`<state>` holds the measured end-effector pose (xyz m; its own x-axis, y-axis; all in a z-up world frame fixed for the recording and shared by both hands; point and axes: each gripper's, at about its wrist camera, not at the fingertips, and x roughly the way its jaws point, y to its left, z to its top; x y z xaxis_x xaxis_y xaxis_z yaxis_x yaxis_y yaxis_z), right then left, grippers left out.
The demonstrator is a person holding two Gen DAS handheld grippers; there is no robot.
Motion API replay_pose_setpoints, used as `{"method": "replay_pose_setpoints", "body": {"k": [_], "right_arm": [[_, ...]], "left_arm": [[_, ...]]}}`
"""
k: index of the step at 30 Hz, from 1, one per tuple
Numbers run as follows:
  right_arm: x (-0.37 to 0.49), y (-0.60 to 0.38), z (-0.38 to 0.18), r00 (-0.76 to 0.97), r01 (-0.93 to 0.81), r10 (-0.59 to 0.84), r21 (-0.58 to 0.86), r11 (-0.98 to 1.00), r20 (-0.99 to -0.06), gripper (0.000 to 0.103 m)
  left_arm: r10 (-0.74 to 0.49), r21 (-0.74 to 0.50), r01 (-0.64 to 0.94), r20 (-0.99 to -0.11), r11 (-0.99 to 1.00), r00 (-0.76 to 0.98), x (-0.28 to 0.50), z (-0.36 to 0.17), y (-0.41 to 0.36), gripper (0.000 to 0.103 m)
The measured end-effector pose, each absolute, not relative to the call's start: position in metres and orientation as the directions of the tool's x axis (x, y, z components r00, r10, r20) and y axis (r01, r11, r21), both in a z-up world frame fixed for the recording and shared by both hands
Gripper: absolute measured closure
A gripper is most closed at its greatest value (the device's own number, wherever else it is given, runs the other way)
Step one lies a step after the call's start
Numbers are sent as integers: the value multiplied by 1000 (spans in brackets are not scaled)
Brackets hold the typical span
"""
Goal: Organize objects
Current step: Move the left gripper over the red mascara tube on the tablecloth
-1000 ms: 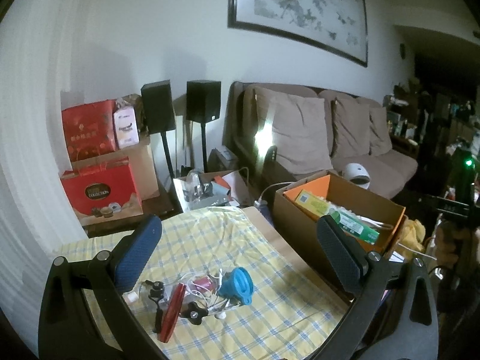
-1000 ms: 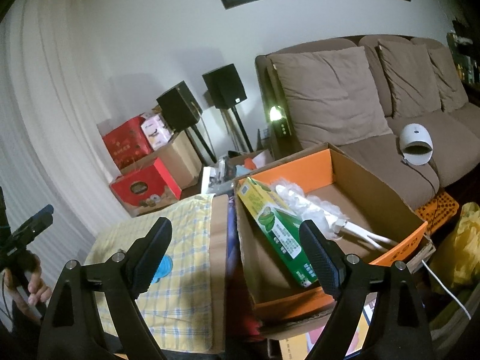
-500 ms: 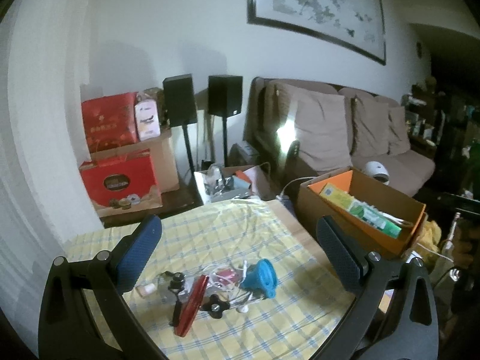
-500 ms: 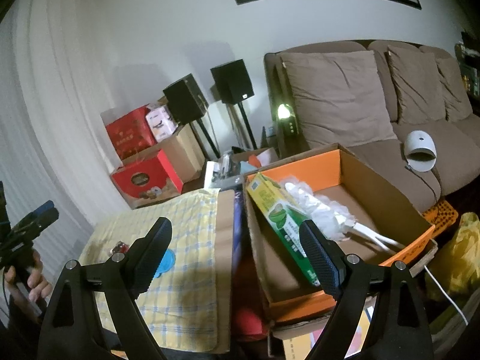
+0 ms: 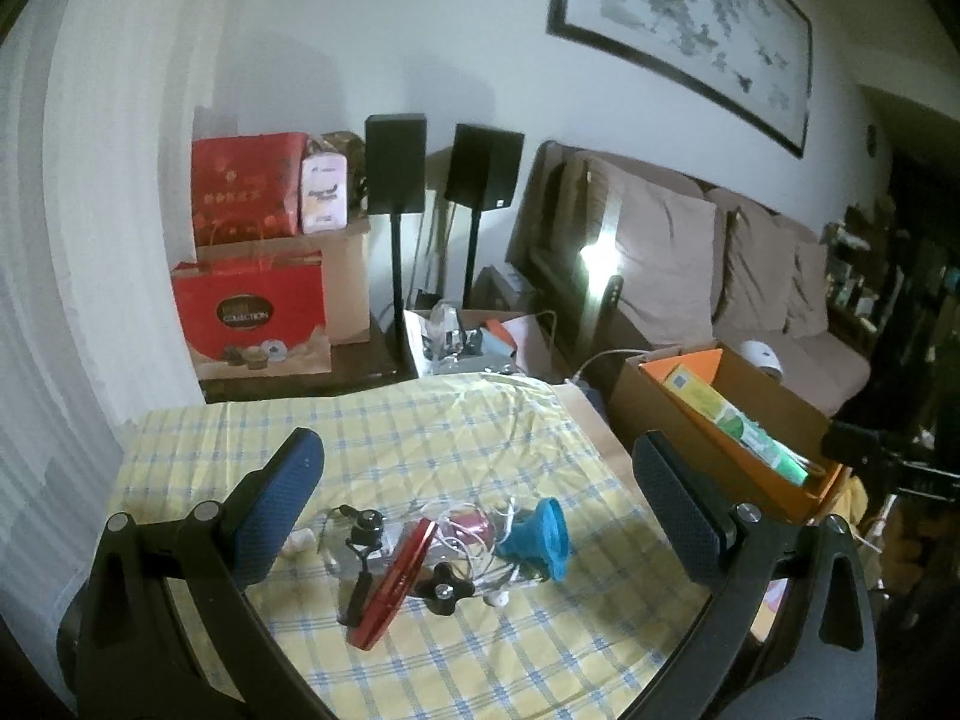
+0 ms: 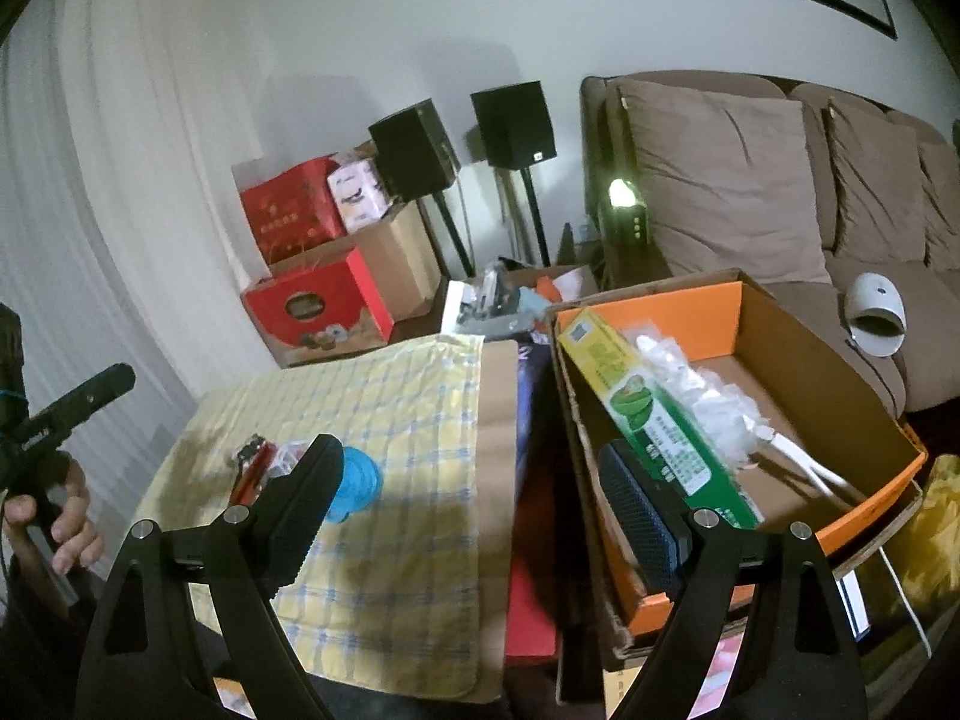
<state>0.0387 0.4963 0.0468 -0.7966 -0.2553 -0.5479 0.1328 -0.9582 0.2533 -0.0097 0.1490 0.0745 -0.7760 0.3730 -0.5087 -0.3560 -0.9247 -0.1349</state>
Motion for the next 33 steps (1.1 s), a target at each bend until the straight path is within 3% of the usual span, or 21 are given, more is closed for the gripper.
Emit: {"method": "replay_pose_setpoints", "body": {"k": [33], "right_arm": [[12, 431, 0, -687, 217, -318, 233, -948, -654, 15]], "left_arm": [[350, -247, -249, -623, -937, -700, -42, 26, 107, 0]]}}
